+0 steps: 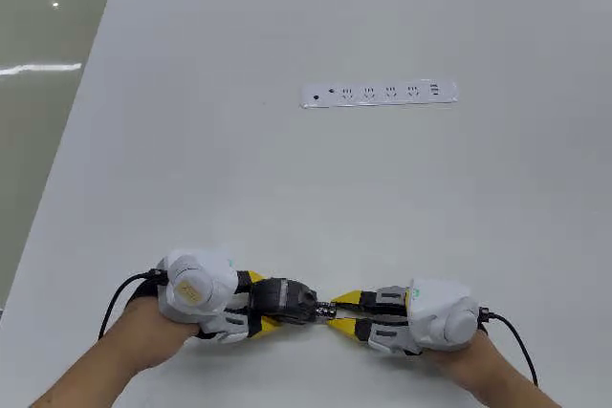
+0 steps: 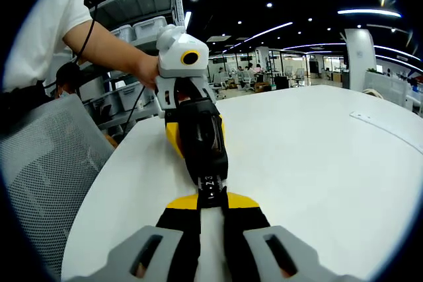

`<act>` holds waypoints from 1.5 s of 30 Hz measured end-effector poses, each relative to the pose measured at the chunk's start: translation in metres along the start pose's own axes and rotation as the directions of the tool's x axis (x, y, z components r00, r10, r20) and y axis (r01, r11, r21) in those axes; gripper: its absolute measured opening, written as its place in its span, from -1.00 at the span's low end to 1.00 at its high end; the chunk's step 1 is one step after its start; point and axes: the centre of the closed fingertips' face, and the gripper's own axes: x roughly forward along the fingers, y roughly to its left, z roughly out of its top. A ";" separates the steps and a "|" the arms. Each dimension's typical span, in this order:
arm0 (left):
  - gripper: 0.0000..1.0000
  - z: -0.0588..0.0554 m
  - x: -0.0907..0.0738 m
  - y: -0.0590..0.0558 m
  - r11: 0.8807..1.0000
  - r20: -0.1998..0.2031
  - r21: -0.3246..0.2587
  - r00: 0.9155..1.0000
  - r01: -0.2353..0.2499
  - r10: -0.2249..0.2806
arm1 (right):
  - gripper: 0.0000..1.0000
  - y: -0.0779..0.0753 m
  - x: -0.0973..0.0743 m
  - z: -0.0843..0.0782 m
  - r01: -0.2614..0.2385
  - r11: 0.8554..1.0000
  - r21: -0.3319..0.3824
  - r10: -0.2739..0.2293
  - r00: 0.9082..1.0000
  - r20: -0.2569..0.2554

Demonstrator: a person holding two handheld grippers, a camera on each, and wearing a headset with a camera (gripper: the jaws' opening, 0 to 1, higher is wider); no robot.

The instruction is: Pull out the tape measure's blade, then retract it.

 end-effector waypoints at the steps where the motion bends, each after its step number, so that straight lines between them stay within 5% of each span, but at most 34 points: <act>1: -0.39 0.000 0.000 0.000 1.000 0.000 0.000 1.000 0.000 0.000 | -0.79 0.000 -0.002 0.000 0.002 1.000 0.002 -0.002 1.000 0.001; 45: -0.39 0.000 0.001 0.000 1.000 -0.010 0.011 1.000 -0.010 0.010 | -0.80 -0.006 -0.055 -0.019 0.044 0.998 0.040 -0.045 0.999 0.011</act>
